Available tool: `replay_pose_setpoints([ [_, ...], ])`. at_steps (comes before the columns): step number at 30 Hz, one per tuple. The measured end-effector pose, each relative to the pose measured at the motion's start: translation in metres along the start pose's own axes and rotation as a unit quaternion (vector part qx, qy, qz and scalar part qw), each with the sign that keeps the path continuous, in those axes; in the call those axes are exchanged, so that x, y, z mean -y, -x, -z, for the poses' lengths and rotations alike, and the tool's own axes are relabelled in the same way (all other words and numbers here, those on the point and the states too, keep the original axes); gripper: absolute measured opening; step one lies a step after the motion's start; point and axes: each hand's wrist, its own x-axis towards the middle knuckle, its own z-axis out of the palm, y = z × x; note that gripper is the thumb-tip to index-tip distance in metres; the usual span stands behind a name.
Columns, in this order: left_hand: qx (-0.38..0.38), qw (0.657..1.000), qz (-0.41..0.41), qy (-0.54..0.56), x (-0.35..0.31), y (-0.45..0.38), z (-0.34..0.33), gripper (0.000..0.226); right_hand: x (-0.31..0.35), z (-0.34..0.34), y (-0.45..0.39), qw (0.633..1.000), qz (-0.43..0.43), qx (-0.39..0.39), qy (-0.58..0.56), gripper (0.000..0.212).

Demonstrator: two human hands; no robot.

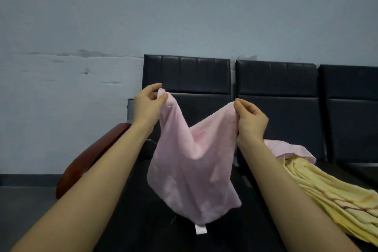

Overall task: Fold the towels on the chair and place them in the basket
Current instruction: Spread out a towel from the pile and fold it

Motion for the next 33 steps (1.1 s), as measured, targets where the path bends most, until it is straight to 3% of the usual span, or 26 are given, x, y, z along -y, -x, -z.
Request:
replay_pose_setpoints([
  [3, -0.027, 0.999, -0.009, 0.013, -0.010, -0.013, 0.005, 0.026, 0.017, -0.009, -0.007, 0.999, 0.011, -0.013, -0.034, 0.019],
  [7, -0.074, 0.996, 0.002, 0.046, -0.013, -0.014, 0.016, 0.014, 0.029, -0.008, -0.011, 0.998, 0.046, 0.029, -0.014, 0.036],
  [15, -0.067, 0.994, 0.069, -0.053, 0.020, 0.018, 0.031, 0.016, -0.015, 0.015, 0.000, 0.991, 0.035, 0.042, 0.121, 0.013],
  [21, -0.058, 0.984, 0.166, 0.008, 0.031, 0.028, 0.038, 0.027, -0.027, 0.025, -0.002, 0.988, 0.023, 0.033, 0.149, 0.014],
  [26, -0.056, 0.978, 0.196, 0.042, 0.035, 0.030, 0.039, 0.035, -0.028, 0.031, -0.007, 0.992, -0.012, 0.016, 0.123, 0.017],
  [29, -0.063, 0.981, 0.181, -0.001, 0.049, 0.032, 0.041, 0.027, -0.034, 0.035, -0.007, 0.989, -0.036, 0.023, 0.145, 0.021],
  [33, -0.090, 0.969, 0.151, -0.177, 0.068, 0.036, 0.042, 0.031, -0.044, 0.043, -0.008, 0.970, -0.021, 0.070, 0.230, 0.039],
])
